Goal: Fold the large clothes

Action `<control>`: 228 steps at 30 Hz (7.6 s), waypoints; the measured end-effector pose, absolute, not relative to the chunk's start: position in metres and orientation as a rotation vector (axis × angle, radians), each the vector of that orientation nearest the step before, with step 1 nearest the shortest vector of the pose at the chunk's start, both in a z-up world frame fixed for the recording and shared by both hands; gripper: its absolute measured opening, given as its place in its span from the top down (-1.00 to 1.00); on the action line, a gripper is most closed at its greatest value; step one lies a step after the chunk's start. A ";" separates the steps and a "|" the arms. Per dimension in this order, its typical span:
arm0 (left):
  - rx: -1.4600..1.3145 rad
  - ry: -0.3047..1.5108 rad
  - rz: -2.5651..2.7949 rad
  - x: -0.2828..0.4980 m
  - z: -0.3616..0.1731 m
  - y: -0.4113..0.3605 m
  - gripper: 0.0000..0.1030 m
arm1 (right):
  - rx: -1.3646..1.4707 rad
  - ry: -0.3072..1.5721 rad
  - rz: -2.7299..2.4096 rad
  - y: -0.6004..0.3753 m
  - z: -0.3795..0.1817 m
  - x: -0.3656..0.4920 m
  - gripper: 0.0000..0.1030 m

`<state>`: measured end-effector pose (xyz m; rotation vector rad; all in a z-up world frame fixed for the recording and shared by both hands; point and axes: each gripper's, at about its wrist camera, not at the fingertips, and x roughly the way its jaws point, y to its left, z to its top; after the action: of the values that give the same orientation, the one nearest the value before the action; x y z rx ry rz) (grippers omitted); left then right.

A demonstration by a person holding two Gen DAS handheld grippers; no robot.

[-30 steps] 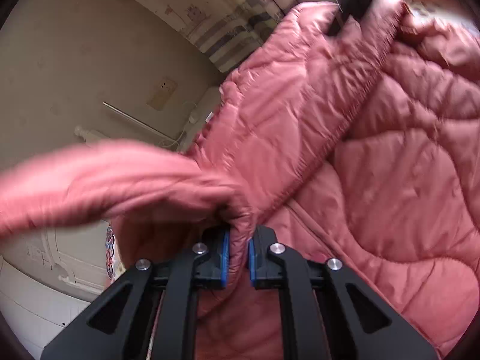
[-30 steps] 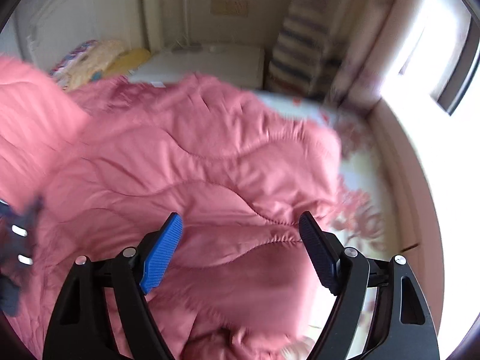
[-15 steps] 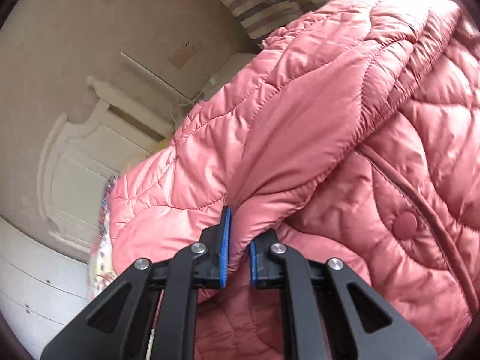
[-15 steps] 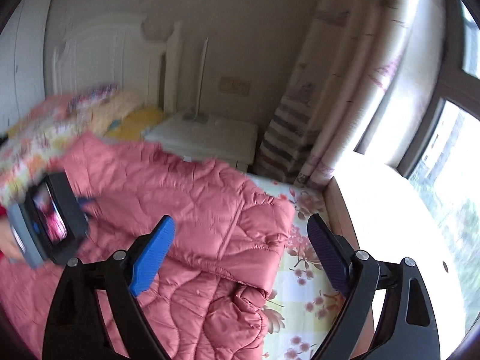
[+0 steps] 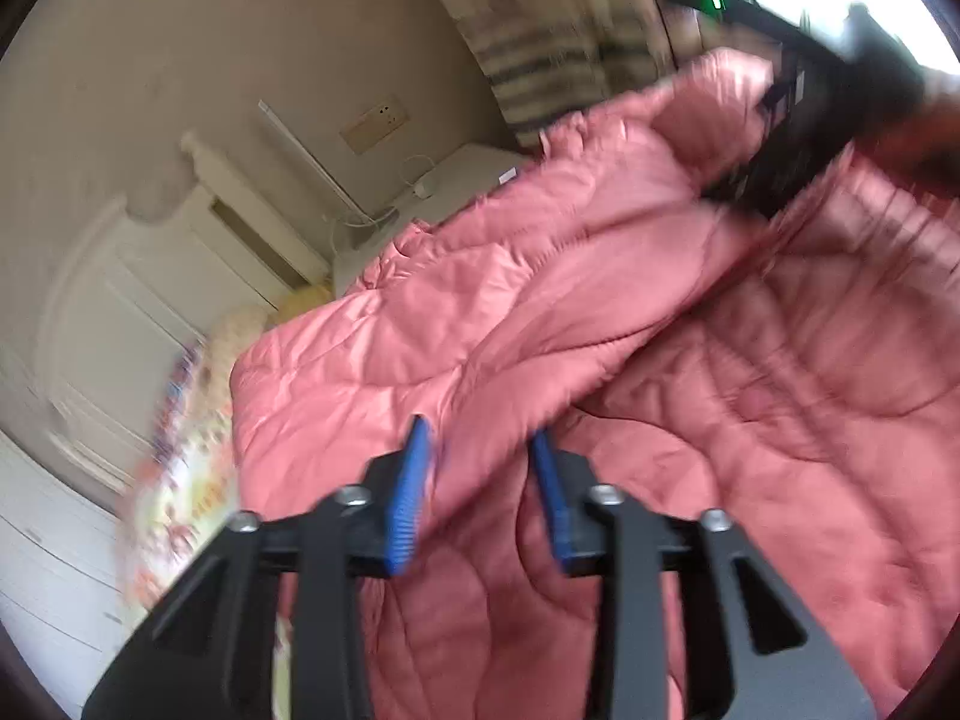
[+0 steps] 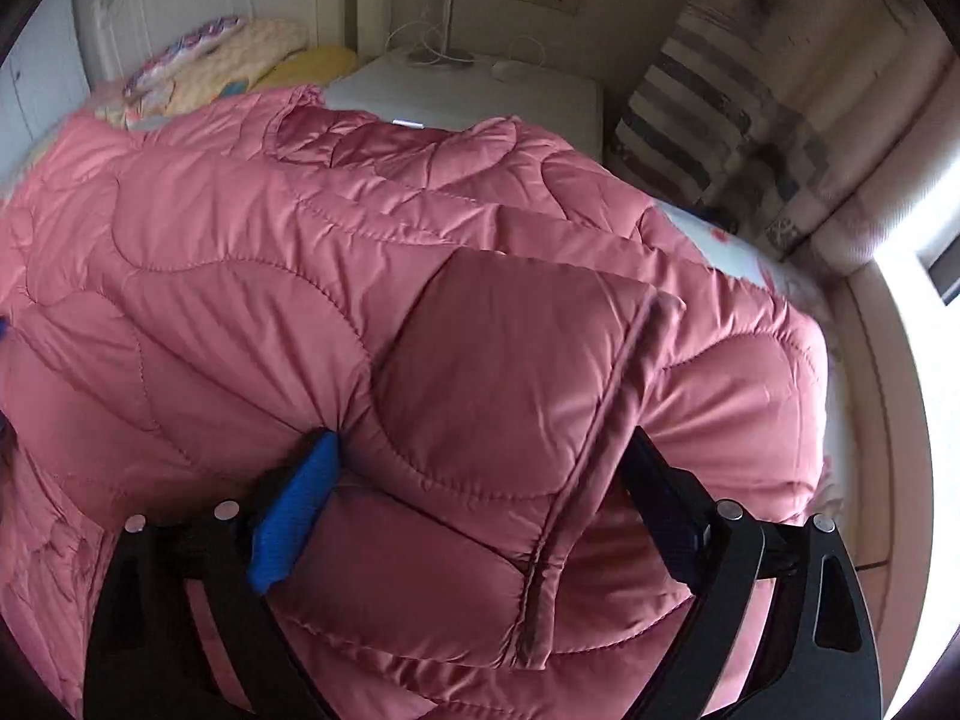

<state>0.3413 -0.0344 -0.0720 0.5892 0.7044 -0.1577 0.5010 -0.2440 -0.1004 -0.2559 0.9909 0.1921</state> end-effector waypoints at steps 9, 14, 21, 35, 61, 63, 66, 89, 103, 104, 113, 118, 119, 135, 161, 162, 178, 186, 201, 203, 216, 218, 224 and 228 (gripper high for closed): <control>0.361 0.809 -0.022 0.418 -0.047 0.016 -0.09 | -0.237 1.004 0.186 -0.246 -0.101 0.505 -0.77; 0.328 0.932 0.070 0.446 -0.094 0.038 0.03 | -0.209 1.002 0.193 -0.250 -0.097 0.505 -0.76; 0.322 0.913 0.088 0.443 -0.097 0.047 0.03 | -0.265 0.844 0.283 -0.208 -0.054 0.479 -0.73; 0.345 0.891 0.058 0.455 -0.099 0.048 0.01 | -0.254 0.851 0.288 -0.195 -0.039 0.494 -0.81; 0.330 0.839 0.034 0.438 -0.098 0.055 -0.38 | -0.209 0.934 0.414 -0.217 -0.089 0.474 -0.83; 0.341 0.832 0.032 0.437 -0.099 0.053 -0.38 | -0.220 0.943 0.354 -0.232 -0.084 0.466 -0.83; 0.337 0.831 0.042 0.437 -0.099 0.054 -0.37 | -0.204 0.960 0.241 -0.247 -0.071 0.455 -0.84; 0.151 0.657 0.064 0.116 -0.080 0.140 -0.63 | -0.068 0.715 0.215 -0.320 -0.059 0.135 -0.88; 0.036 0.801 0.068 0.070 -0.136 0.160 -0.62 | 0.227 0.793 0.193 -0.380 -0.116 0.098 -0.88; 0.032 0.806 0.070 0.070 -0.137 0.161 -0.62 | 0.241 0.802 0.202 -0.380 -0.120 0.099 -0.87; 0.026 0.821 0.058 0.065 -0.141 0.158 -0.62 | 0.277 0.817 0.260 -0.364 -0.122 0.099 0.21; -0.033 0.849 0.046 0.066 -0.144 0.160 -0.62 | 0.297 0.836 0.271 -0.360 -0.124 0.100 0.57; -0.043 0.856 0.043 0.067 -0.145 0.160 -0.61 | 0.289 0.837 0.266 -0.358 -0.124 0.100 0.57; -0.133 0.892 -0.079 0.071 -0.141 0.148 0.79 | 0.296 0.820 0.269 -0.357 -0.125 0.096 0.62; -0.322 0.744 -0.236 -0.034 -0.051 0.149 0.88 | 0.370 0.509 0.413 -0.352 -0.036 -0.006 0.67; -0.318 0.718 -0.255 -0.036 -0.042 0.149 0.88 | 0.374 0.492 0.424 -0.352 -0.031 -0.008 0.67; -0.349 0.575 -0.291 -0.056 0.031 0.162 0.88 | 0.420 0.267 0.458 -0.372 0.032 -0.043 0.67; -0.364 0.511 -0.290 -0.008 0.087 0.178 0.88 | 0.523 0.220 0.521 -0.396 0.078 0.003 0.67; -0.402 0.813 -0.034 0.260 0.055 0.191 0.87 | 0.591 0.581 0.298 -0.381 0.089 0.266 0.67; -0.410 0.872 -0.011 0.290 0.035 0.194 0.87 | 0.589 0.636 0.268 -0.377 0.071 0.296 0.67; -0.320 1.134 0.103 0.422 -0.075 0.189 0.80 | 0.503 0.955 0.034 -0.353 -0.064 0.425 0.63; -0.308 1.144 0.110 0.426 -0.080 0.187 0.80 | 0.497 0.970 0.016 -0.354 -0.070 0.426 0.63; -0.242 1.128 0.141 0.428 -0.078 0.175 0.80 | 0.398 0.788 -0.117 -0.352 0.000 0.401 -0.05; -0.228 1.125 0.150 0.429 -0.077 0.172 0.79 | 0.239 0.534 -0.272 -0.337 0.070 0.364 -0.89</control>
<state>0.4291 0.1724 -0.0775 -0.2280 1.1248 0.1504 0.3636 -0.3369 0.0697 0.2391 0.5339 -0.2716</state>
